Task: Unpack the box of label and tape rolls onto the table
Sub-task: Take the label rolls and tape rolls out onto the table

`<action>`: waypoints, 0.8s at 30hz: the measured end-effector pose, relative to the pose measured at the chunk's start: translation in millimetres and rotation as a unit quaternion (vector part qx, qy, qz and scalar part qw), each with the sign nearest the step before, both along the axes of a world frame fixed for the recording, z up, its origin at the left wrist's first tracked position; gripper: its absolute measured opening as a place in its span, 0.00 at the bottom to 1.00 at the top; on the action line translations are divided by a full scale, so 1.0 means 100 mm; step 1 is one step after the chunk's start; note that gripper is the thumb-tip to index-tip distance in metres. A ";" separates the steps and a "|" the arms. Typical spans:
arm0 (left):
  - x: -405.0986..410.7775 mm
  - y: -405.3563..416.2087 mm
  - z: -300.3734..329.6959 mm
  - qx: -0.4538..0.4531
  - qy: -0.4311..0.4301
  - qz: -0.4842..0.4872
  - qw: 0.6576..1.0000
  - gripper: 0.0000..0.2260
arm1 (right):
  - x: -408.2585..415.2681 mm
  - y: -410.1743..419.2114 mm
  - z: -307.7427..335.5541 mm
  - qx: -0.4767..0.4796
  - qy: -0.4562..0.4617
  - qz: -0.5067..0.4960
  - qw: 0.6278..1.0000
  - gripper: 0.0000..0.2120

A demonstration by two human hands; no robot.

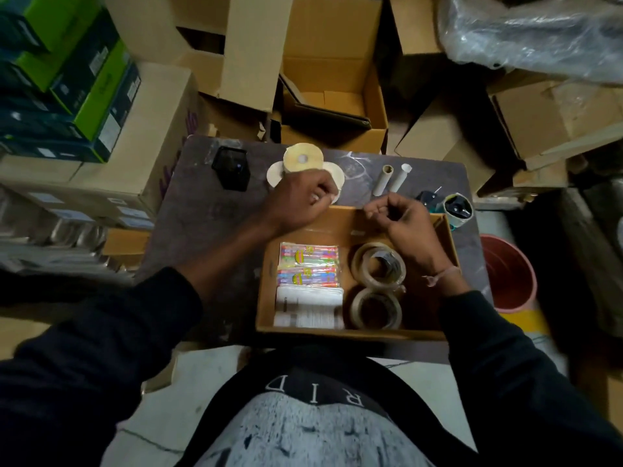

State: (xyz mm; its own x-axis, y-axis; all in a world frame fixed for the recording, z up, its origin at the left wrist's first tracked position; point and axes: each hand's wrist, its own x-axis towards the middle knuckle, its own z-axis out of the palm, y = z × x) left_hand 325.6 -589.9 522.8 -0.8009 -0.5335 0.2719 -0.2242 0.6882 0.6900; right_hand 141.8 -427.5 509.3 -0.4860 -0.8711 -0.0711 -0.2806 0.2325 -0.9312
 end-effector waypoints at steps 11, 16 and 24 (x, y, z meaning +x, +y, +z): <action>-0.17 0.60 -0.62 0.114 -0.245 -0.040 0.962 0.08 | -0.17 0.35 -0.65 0.375 0.315 0.208 0.846 0.53; -0.45 0.78 -0.80 0.237 -0.262 0.015 0.935 0.13 | -0.25 0.38 -0.74 0.381 0.236 0.146 0.882 0.59; -0.76 1.02 -1.01 0.305 -0.295 0.081 0.902 0.15 | -0.38 0.56 -0.69 0.359 0.094 0.090 0.924 0.31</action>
State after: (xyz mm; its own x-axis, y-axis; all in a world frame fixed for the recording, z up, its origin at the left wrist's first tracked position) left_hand 249.3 -488.2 421.6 -0.6076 -0.5627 -0.5604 -0.7402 0.1456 0.6564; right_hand 104.1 -371.4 439.9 -0.4010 -0.7004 -0.5904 -0.5162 0.7052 -0.4860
